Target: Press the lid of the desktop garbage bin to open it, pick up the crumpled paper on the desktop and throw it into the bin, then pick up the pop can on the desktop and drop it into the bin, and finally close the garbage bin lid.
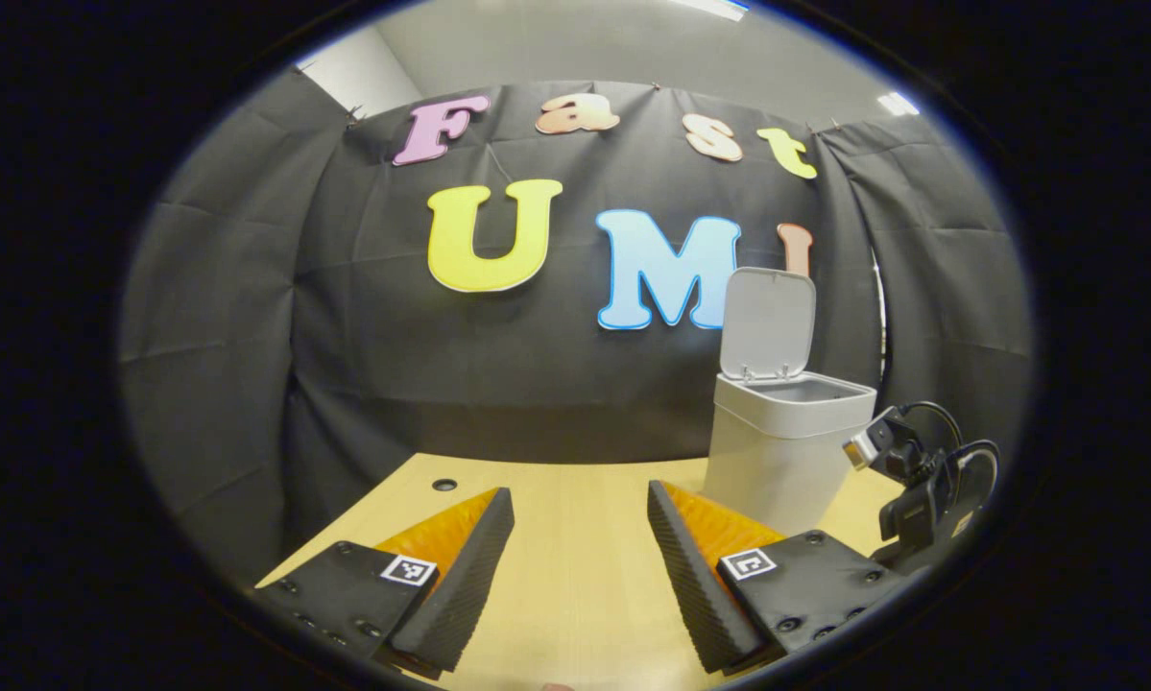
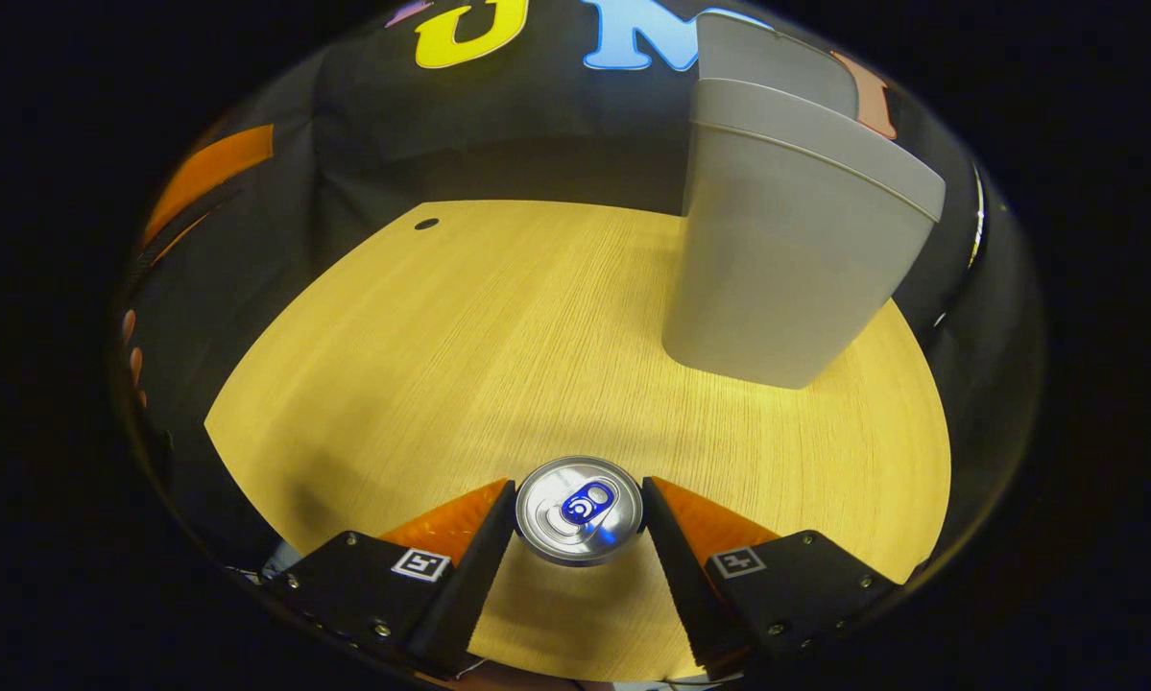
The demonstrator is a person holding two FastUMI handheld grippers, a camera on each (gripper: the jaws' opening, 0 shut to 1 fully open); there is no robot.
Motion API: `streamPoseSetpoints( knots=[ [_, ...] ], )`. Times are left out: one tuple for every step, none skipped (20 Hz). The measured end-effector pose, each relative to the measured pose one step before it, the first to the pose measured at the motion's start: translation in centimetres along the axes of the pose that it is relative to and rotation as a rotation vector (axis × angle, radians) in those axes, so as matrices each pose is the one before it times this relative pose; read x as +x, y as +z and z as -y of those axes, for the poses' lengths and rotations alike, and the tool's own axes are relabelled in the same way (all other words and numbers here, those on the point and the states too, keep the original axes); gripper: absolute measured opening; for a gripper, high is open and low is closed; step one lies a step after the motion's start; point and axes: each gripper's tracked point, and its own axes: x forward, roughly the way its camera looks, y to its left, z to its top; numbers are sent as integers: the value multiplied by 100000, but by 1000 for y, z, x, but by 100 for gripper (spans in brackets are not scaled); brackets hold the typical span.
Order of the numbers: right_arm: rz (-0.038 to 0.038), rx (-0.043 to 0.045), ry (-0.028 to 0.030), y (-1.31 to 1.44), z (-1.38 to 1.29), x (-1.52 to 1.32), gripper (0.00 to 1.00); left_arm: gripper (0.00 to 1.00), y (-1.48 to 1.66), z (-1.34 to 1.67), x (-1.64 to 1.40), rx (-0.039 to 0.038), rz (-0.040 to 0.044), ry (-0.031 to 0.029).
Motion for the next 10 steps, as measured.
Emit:
streamPoseSetpoints(
  knots=[
    [921,-107,669,87,56,-193,83,92,146,285,33,212,173,193],
    [1172,368,531,32,-34,-394,78,94,175,275,116,115,243,31],
    [1796,576,492,384,241,-393,81,94,-32,330,64,-16,-3,-199],
    [2321,812,554,497,77,-460,82,94,-108,383,94,20,-99,-75],
    [2485,1095,586,609,217,-533,82,94,-12,395,-11,-97,-93,-234],
    [2325,1277,843,548,135,-467,82,89,-54,400,169,-85,-180,-500],
    [2440,1514,898,649,130,-596,81,92,-12,466,118,-21,-65,-383],
    [2668,1438,1053,762,67,-491,81,94,72,423,109,80,197,-645],
    [2580,1202,708,578,-25,-277,81,94,118,464,22,236,198,-583],
    [2563,550,473,607,103,-421,81,89,317,422,190,498,495,-523]
  ],
)
